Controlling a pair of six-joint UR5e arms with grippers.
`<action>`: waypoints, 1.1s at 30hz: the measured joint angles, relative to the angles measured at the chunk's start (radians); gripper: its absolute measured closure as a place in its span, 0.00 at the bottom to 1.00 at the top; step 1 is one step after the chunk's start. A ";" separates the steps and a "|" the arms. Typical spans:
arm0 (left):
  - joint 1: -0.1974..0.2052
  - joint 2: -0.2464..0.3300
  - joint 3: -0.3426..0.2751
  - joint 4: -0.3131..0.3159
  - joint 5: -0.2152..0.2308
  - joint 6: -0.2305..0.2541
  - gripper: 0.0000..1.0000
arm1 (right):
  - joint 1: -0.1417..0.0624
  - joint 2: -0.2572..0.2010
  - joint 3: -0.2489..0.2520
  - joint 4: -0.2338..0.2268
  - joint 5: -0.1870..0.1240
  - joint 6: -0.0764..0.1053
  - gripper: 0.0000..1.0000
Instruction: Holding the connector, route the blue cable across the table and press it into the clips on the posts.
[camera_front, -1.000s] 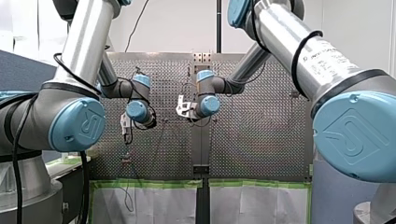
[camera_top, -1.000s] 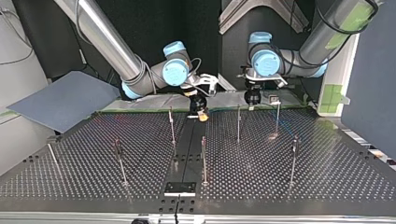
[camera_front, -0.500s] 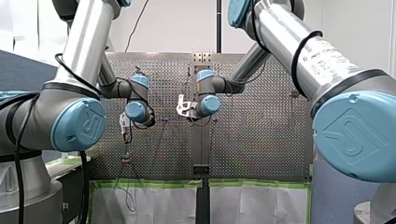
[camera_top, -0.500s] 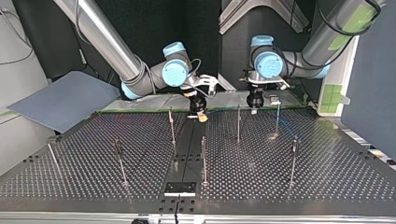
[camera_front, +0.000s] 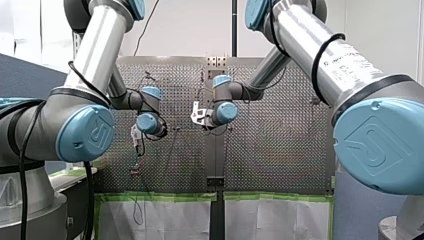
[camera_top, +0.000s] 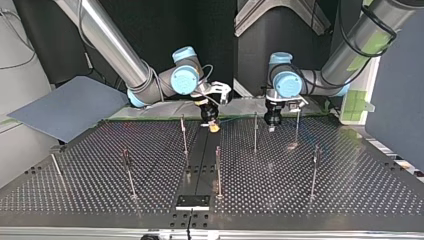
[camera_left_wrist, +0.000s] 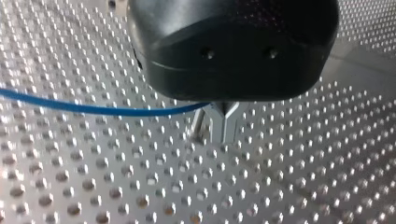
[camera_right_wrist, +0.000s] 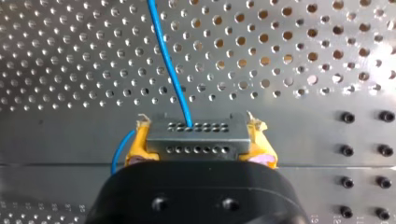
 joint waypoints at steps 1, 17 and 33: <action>0.004 -0.006 0.010 -0.001 0.002 -0.001 0.99 | -0.002 0.000 0.000 0.000 0.000 0.000 1.00; 0.024 -0.026 0.050 -0.006 0.012 -0.001 0.75 | -0.029 0.000 0.000 -0.001 0.001 0.000 1.00; 0.000 0.012 0.025 -0.136 -0.023 0.028 0.00 | -0.037 0.000 0.000 0.012 0.003 0.000 1.00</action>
